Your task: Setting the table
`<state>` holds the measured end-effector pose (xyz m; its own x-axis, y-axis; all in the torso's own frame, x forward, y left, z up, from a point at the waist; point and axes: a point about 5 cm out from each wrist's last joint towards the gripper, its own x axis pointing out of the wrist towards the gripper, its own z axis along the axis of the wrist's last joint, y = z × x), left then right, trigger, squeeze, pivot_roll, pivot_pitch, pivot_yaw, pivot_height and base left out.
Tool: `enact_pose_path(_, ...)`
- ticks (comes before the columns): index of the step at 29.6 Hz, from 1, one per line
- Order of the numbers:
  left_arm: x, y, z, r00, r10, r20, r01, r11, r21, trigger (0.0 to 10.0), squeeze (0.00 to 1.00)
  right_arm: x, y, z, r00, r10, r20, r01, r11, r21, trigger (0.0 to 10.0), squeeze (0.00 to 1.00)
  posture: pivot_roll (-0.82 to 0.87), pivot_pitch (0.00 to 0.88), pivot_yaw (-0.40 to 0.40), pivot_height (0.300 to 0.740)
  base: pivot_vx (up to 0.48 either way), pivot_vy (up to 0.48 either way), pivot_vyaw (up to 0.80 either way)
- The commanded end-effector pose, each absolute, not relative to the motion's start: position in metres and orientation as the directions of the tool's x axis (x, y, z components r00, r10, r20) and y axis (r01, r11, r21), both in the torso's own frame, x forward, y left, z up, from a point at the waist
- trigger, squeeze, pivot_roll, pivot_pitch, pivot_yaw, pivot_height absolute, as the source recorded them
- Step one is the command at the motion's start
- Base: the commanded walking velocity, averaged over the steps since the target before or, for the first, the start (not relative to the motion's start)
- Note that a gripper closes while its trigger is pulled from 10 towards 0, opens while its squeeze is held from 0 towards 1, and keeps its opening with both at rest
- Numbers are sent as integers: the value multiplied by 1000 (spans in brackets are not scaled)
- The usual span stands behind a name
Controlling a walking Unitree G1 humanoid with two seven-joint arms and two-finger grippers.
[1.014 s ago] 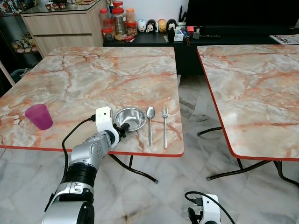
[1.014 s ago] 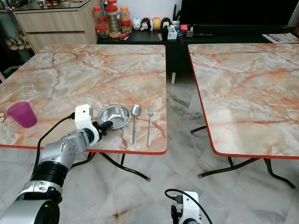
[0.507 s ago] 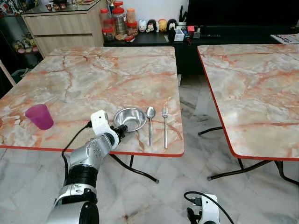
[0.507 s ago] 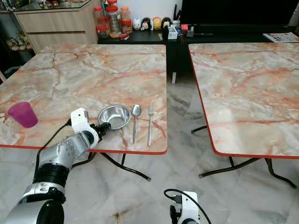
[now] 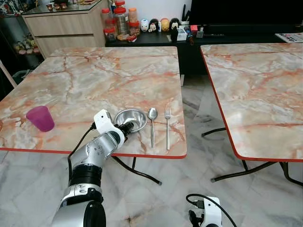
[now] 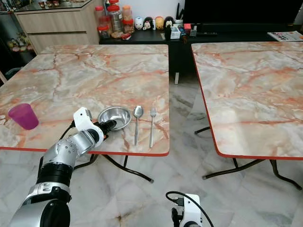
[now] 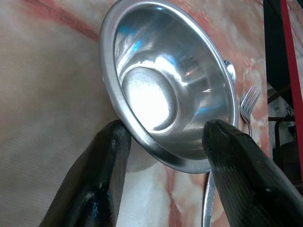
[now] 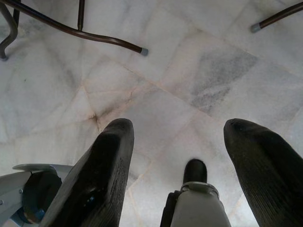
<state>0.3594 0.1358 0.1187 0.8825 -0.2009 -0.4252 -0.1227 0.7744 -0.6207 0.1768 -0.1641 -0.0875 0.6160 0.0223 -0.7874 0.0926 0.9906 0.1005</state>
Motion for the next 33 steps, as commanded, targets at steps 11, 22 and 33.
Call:
enact_pose_path(11,360,134,115,871,-145,-469,-188,784,-592,10000,0,180,-162,-86,623,19,-782,109,988,111,10000,0,11,0,77,727,0,0,0)
enact_pose_path(22,360,125,113,867,-121,-483,-223,772,-595,10000,0,180,-162,-86,624,18,-781,113,987,113,10000,0,7,0,78,727,0,0,0)
enact_pose_path(33,360,127,111,864,-60,-501,-288,757,-587,2157,0,180,-162,-86,623,16,-782,116,987,113,10000,0,4,0,79,727,0,0,0)
